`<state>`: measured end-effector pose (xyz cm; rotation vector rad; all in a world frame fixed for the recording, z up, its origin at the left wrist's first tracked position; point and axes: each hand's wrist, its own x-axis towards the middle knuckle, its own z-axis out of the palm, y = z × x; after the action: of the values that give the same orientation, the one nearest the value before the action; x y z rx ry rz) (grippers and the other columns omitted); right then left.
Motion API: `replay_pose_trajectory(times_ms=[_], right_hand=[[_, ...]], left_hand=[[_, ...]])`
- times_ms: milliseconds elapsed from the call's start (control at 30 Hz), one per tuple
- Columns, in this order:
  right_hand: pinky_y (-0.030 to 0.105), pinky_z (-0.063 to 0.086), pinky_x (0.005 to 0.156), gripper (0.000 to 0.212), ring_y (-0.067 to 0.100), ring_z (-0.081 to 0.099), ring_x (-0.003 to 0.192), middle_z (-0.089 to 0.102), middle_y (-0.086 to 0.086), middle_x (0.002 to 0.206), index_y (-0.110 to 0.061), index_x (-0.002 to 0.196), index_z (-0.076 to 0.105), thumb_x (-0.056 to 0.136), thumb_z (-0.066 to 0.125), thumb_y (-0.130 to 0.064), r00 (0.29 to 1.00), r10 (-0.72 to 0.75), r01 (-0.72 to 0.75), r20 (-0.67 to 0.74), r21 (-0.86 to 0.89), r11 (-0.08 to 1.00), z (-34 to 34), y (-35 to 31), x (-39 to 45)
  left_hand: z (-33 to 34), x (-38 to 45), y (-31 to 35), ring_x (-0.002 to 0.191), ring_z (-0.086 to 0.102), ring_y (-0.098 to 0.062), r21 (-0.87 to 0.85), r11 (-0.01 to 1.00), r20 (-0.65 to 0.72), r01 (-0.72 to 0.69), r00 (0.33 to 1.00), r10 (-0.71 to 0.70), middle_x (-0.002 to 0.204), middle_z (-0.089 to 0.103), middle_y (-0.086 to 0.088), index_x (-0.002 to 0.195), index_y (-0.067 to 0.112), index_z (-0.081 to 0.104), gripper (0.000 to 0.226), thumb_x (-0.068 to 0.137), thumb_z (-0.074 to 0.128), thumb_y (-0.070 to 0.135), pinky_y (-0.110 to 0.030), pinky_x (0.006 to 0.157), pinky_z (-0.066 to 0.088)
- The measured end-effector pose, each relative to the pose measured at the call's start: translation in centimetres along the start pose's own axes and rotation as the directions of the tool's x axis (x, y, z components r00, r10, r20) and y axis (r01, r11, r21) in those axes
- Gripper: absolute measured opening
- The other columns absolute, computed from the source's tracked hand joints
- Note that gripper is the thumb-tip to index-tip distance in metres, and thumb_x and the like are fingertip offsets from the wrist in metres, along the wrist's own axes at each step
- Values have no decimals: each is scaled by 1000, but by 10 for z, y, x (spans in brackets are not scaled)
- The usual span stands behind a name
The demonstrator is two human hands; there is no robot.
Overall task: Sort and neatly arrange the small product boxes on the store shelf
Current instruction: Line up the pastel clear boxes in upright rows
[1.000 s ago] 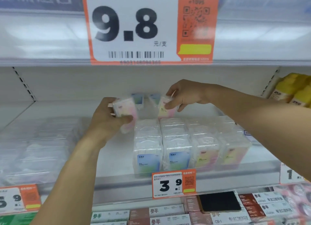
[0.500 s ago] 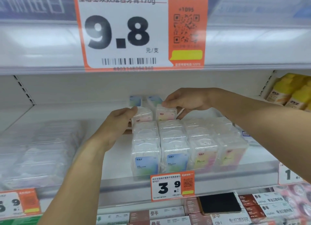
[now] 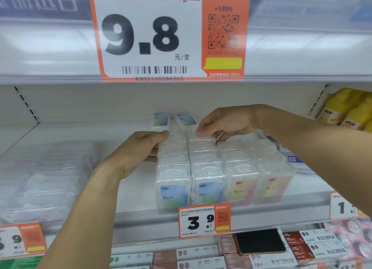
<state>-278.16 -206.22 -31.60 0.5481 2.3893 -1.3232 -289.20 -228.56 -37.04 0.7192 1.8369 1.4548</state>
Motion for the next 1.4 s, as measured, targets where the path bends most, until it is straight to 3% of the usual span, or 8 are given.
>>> replay_pose_trajectory(times_ms=[433,567,667,767,967,1167,1300,1400], right_hand=[[25,48,81,16,2,56,56,60,-16,57,-18,85,68,91,68,-33,1000,2,-1,16,-26,1000,3,-1,-2],[33,52,88,52,13,62,77,69,-1,86,-6,106,72,84,66,-52,999,44,-43,24,-25,999,-1,-5,2],[37,58,88,45,23,68,93,73,9,104,-4,110,71,92,64,-44,972,9,-5,-236,20,1000,-8,-7,20],[39,59,86,32,23,66,91,70,10,100,-2,111,67,92,67,-28,890,13,-34,-456,-37,999,-14,-11,50],[43,60,85,51,25,63,96,61,16,122,-1,123,58,85,74,-32,913,133,-235,-386,-229,945,-3,-25,93],[46,58,89,69,24,57,91,63,19,117,4,140,45,81,80,-9,917,174,-226,-358,-108,968,-4,-25,98],[45,59,85,98,29,59,107,48,12,133,-20,153,25,76,82,-2,935,76,-145,-345,-178,973,-8,-22,87],[48,61,79,109,36,59,109,41,6,131,-37,153,20,73,85,-1,957,44,-130,-287,-286,949,-11,-19,81]], left_hand=[[-2,0,0,100,70,-24,-2,1000,59,9,998,-9,103,76,-3,106,16,73,28,97,53,34,-28,83,52],[-3,-1,-1,102,70,-23,1,1000,83,18,996,-18,105,75,-2,110,16,71,32,98,50,36,-28,86,51],[-6,-1,-3,102,70,-22,8,1000,110,26,994,-26,107,75,-3,112,14,70,38,99,45,40,-31,90,51],[-6,3,-4,99,70,-20,-1,1000,-5,10,1000,-10,104,75,-3,109,15,70,42,100,41,44,-29,84,52],[-11,18,-15,93,70,-23,110,991,-308,-80,945,111,93,75,-5,92,15,72,15,93,62,26,-44,91,55],[-20,29,-21,90,69,-26,186,981,-462,-48,877,130,88,73,-4,85,17,70,8,87,63,18,-39,83,57],[-20,42,-19,84,61,-14,458,889,-509,19,825,246,90,67,4,97,15,69,14,88,61,22,-14,60,42],[-19,61,-10,99,61,-22,612,791,-459,17,821,338,107,67,-5,110,10,65,25,90,61,24,-24,79,47]])
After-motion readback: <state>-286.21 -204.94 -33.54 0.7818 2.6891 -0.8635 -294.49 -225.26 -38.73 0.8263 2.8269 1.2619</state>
